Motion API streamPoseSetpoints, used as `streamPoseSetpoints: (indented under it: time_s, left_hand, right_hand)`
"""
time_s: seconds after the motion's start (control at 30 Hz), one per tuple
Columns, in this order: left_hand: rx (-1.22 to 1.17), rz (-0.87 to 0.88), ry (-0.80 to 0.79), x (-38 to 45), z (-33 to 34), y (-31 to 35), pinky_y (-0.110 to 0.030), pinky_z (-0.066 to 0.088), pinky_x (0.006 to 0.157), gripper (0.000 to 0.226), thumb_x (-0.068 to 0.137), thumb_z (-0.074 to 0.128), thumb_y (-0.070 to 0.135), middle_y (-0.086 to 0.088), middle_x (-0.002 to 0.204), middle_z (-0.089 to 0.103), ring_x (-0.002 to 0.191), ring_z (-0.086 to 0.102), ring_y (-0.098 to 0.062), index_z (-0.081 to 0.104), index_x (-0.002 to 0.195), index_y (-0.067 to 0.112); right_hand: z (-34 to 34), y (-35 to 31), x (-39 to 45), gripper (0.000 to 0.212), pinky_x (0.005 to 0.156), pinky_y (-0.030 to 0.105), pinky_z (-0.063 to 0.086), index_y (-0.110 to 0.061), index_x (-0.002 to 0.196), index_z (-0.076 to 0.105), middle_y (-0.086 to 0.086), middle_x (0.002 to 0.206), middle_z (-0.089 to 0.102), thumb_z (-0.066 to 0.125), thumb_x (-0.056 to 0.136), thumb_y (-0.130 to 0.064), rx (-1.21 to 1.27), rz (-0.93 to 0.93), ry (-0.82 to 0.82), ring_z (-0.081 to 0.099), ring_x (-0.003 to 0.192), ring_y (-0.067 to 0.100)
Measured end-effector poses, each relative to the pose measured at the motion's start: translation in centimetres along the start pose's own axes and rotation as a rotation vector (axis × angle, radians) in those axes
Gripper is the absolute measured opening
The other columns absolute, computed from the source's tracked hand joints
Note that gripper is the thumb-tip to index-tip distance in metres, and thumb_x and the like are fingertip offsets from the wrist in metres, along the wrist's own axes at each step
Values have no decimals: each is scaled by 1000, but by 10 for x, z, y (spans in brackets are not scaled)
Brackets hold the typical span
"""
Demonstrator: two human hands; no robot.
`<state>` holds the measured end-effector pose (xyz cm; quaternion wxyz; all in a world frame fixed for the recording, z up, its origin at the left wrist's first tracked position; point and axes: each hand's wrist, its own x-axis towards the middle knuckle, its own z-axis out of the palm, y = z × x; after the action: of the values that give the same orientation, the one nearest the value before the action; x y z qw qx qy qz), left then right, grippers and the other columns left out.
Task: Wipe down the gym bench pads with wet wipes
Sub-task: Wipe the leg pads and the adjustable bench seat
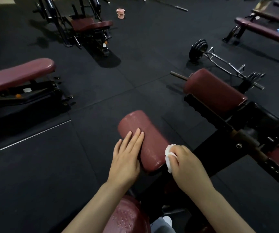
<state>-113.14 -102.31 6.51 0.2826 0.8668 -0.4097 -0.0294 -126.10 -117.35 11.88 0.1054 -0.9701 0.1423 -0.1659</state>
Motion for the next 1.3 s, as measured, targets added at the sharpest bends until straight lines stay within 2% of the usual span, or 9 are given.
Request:
streamPoseSetpoints:
  time_s: [0.17, 0.3, 0.47, 0.6, 0.67, 0.8, 0.97, 1.2, 1.3]
  left_hand:
    - [21, -36, -25, -12, 5, -10, -37, 2, 123, 101, 67, 47, 8, 16, 165, 5, 152, -2, -9, 10, 158, 30]
    - [-22, -103, -47, -32, 12, -17, -40, 3, 124, 109, 67, 54, -4, 18, 164, -3, 151, -9, -6, 5, 158, 29]
    - [1, -87, -47, -32, 3, -20, -36, 0, 122, 101, 71, 60, 4, 15, 164, 3, 152, -7, -7, 14, 158, 26]
    - [-7, -38, 1, -18, -9, -11, -32, -3, 122, 99, 68, 50, 3, 11, 166, 6, 152, -6, -8, 14, 158, 23]
    - [20, -2, -20, -14, -7, -11, -35, -1, 123, 99, 69, 46, 5, 14, 165, 0, 152, -6, -8, 9, 159, 25]
    - [33, -16, -54, -18, 3, -17, -35, -3, 123, 111, 65, 55, 0, 17, 164, -8, 151, -9, -7, 1, 158, 28]
    - [0, -71, -29, -29, 8, -14, -33, -5, 123, 107, 69, 52, -2, 15, 164, -7, 150, -13, -5, -1, 158, 27]
    - [-35, -99, -32, -33, 0, -11, -30, -5, 122, 96, 78, 50, -2, 14, 164, 0, 148, -13, -1, 6, 158, 27]
    - [-56, -135, -38, -41, -1, -8, -32, -2, 123, 94, 78, 50, -1, 15, 164, 3, 146, -12, 2, 11, 158, 28]
  right_hand:
    - [44, -15, 108, 18, 76, 30, 46, -11, 105, 61, 4, 110, 56, 53, 94, -24, -130, -100, -156, 55, 97, 21]
    - [62, -52, 172, 15, 75, 33, 51, -10, 107, 56, 7, 109, 57, 57, 95, -18, -113, -77, -155, 61, 95, 24]
    - [43, -44, 83, 18, 73, 27, 41, -10, 113, 54, 8, 111, 58, 43, 101, -19, -51, -89, -122, 60, 95, 24]
    - [15, -18, 3, 29, 71, 24, 45, -8, 87, 54, 4, 89, 54, 29, 99, -16, 36, -15, -68, 50, 74, 17]
    - [12, -15, 5, 29, 73, 22, 44, -10, 85, 54, 1, 88, 50, 29, 100, -11, 42, -18, -82, 44, 75, 13]
    - [31, -32, 79, 13, 70, 22, 31, -10, 103, 56, 5, 104, 54, 49, 99, -21, 21, -12, -122, 56, 89, 20]
    - [60, -63, 162, 16, 78, 29, 48, -10, 111, 52, 7, 112, 56, 53, 98, -19, -34, -87, -145, 59, 99, 22]
    - [49, -48, 99, 27, 93, 33, 48, -7, 122, 51, 10, 124, 51, 40, 98, -10, -110, -149, -211, 55, 114, 26]
    - [28, -40, 49, 23, 81, 31, 51, -5, 115, 57, 11, 121, 55, 48, 94, -7, -79, -116, -181, 61, 101, 27]
